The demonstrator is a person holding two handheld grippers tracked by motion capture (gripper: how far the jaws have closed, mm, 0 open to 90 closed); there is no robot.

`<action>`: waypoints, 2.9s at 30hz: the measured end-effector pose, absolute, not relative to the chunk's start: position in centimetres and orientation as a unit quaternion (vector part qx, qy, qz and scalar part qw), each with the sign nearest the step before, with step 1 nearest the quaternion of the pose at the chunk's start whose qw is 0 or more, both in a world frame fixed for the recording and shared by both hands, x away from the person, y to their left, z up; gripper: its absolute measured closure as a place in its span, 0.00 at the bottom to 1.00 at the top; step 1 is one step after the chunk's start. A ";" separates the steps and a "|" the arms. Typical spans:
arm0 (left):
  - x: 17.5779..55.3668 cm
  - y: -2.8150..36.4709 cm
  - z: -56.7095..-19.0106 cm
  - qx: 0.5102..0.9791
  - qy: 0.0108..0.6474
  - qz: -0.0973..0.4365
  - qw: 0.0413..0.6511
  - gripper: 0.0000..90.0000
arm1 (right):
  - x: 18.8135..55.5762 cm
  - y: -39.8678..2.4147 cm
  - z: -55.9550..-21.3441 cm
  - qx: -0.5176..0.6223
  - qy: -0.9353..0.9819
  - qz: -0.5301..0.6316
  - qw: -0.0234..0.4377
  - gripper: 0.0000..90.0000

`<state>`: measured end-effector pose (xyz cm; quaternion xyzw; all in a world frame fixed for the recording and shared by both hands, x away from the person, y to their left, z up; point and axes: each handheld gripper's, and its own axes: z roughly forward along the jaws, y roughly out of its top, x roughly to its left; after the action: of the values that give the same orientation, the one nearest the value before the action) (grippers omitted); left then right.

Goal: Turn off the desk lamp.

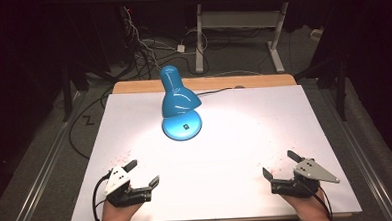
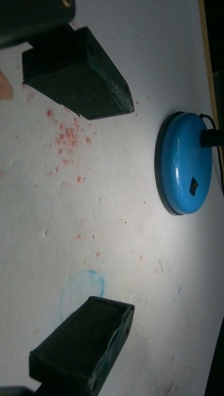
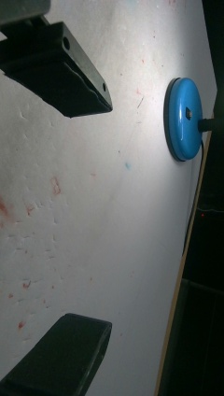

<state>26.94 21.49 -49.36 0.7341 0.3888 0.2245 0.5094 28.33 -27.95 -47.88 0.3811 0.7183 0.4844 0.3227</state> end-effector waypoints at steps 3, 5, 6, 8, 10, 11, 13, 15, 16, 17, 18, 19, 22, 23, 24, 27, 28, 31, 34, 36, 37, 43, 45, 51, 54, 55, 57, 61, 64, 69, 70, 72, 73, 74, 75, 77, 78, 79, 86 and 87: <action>27.2 21.6 -49.3 0.732 0.391 0.225 0.511 0.06 | 28.3 -28.1 -47.8 0.379 0.720 0.485 0.321 0.00; 27.3 21.6 -49.3 0.732 0.391 0.225 0.509 0.06 | 28.3 -28.1 -47.7 0.378 0.720 0.483 0.324 0.00; 27.3 21.6 -49.4 0.734 0.392 0.224 0.508 0.06 | 28.3 -28.1 -47.7 0.378 0.720 0.484 0.323 0.00; 27.3 21.6 -49.4 0.733 0.393 0.222 0.509 0.06 | 28.2 -28.2 -47.6 0.381 0.717 0.485 0.325 0.00; 27.1 21.6 -49.2 0.734 0.389 0.223 0.510 0.06 | 28.1 -28.3 -47.6 0.381 0.719 0.483 0.324 0.00; 27.0 21.6 -49.2 0.735 0.387 0.223 0.510 0.06 | 28.0 -28.2 -47.6 0.382 0.720 0.482 0.323 0.00; 27.0 21.6 -49.2 0.736 0.386 0.223 0.509 0.06 | 28.0 -28.2 -47.6 0.382 0.719 0.482 0.323 0.00; 26.9 21.5 -49.2 0.738 0.384 0.226 0.506 0.06 | 27.8 -28.3 -47.5 0.385 0.716 0.485 0.324 0.00; 26.8 21.6 -49.2 0.737 0.387 0.221 0.509 0.06 | 27.8 -28.3 -47.5 0.384 0.716 0.484 0.324 0.00; 26.8 21.6 -49.2 0.737 0.387 0.221 0.509 0.06 | 27.8 -28.3 -47.5 0.384 0.716 0.485 0.323 0.00; 26.8 21.5 -49.1 0.737 0.386 0.221 0.509 0.06 | 27.8 -28.2 -47.5 0.387 0.714 0.486 0.323 0.00; 26.7 21.5 -49.0 0.738 0.385 0.223 0.508 0.06 | 27.9 -28.3 -47.5 0.388 0.713 0.487 0.323 0.00; 26.8 21.5 -49.0 0.739 0.383 0.221 0.509 0.08 | 28.0 -28.3 -47.5 0.383 0.716 0.486 0.322 0.00; 26.8 21.5 -49.0 0.739 0.383 0.221 0.509 0.08 | 28.1 -28.3 -47.5 0.383 0.716 0.487 0.321 0.00; 26.8 21.5 -49.1 0.742 0.381 0.219 0.506 0.09 | 28.1 -28.3 -47.5 0.383 0.716 0.487 0.322 0.00; 26.8 21.5 -49.1 0.743 0.380 0.219 0.505 0.13 | 28.2 -28.3 -47.5 0.382 0.717 0.486 0.322 0.00; 26.8 21.6 -49.1 0.744 0.380 0.216 0.505 0.15 | 28.2 -28.4 -47.4 0.380 0.716 0.487 0.325 0.00; 26.7 21.7 -49.1 0.745 0.381 0.212 0.505 0.18 | 28.3 -28.4 -47.3 0.381 0.716 0.486 0.327 0.00; 26.8 21.7 -49.2 0.742 0.386 0.207 0.508 0.22 | 28.3 -28.3 -47.4 0.379 0.717 0.486 0.326 0.00; 26.9 21.8 -49.2 0.740 0.389 0.207 0.507 0.27 | 28.3 -28.2 -47.4 0.380 0.719 0.485 0.323 0.00; 27.0 21.7 -49.2 0.737 0.400 0.207 0.503 0.29 | 28.3 -28.2 -47.5 0.379 0.719 0.484 0.323 0.00; 27.1 21.4 -49.3 0.739 0.406 0.205 0.498 0.44 | 28.3 -28.0 -47.4 0.376 0.721 0.485 0.323 0.00; 27.1 21.4 -49.3 0.739 0.405 0.205 0.498 0.50 | 28.3 -28.0 -47.4 0.376 0.720 0.485 0.323 0.00; 27.2 21.4 -49.5 0.738 0.406 0.196 0.501 0.70 | 28.3 -28.1 -47.4 0.380 0.718 0.485 0.325 0.00; 27.3 21.4 -49.5 0.740 0.405 0.199 0.499 0.79 | 28.3 -28.2 -47.3 0.379 0.718 0.485 0.327 0.00; 27.3 21.4 -49.5 0.739 0.406 0.198 0.499 0.81 | 28.3 -28.2 -47.3 0.378 0.718 0.485 0.327 0.00; 27.4 21.4 -49.5 0.737 0.408 0.193 0.502 0.88 | 28.3 -28.2 -47.3 0.379 0.717 0.485 0.326 0.00; 27.4 21.5 -49.4 0.735 0.412 0.193 0.502 0.97 | 28.4 -28.2 -47.4 0.379 0.717 0.488 0.321 0.00; 27.4 21.4 -49.3 0.735 0.412 0.191 0.503 0.98 | 28.4 -28.0 -47.5 0.376 0.721 0.484 0.322 0.00; 27.6 20.7 -49.5 0.742 0.409 0.191 0.495 0.98 | 28.4 -28.0 -47.5 0.378 0.720 0.485 0.321 0.00; 27.7 20.6 -49.5 0.744 0.407 0.192 0.494 0.98 | 28.5 -28.0 -47.5 0.375 0.723 0.482 0.323 0.00; 27.7 20.2 -49.5 0.748 0.405 0.192 0.490 0.98 | 28.5 -28.0 -47.4 0.373 0.723 0.482 0.326 0.00; 27.8 20.0 -49.4 0.749 0.404 0.191 0.489 0.98 | 28.5 -28.0 -47.4 0.373 0.723 0.483 0.325 0.00; 27.9 19.9 -49.4 0.752 0.403 0.187 0.487 0.98 | 28.5 -28.0 -47.4 0.373 0.723 0.483 0.325 0.00; 28.0 19.7 -49.3 0.754 0.402 0.182 0.487 0.98 | 28.6 -28.0 -47.4 0.375 0.722 0.483 0.322 0.00; 28.1 19.5 -49.1 0.763 0.388 0.169 0.488 0.98 | 28.6 -28.0 -47.5 0.378 0.722 0.484 0.318 0.00; 28.2 19.4 -49.0 0.765 0.385 0.165 0.489 0.98 | 28.6 -28.0 -47.5 0.378 0.722 0.484 0.318 0.00; 28.5 19.2 -48.7 0.768 0.384 0.163 0.487 0.98 | 28.5 -28.0 -47.4 0.377 0.725 0.481 0.317 0.00; 30.1 18.5 -47.3 0.764 0.385 0.167 0.490 0.98 | 28.6 -28.3 -46.8 0.383 0.725 0.479 0.313 0.00; 30.4 18.4 -47.2 0.764 0.381 0.172 0.491 0.98 | 28.6 -28.4 -46.8 0.381 0.724 0.481 0.315 0.00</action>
<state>30.43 18.36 -47.17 0.7641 0.3814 0.1722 0.4910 28.55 -28.42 -46.79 0.3812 0.7237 0.4812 0.3151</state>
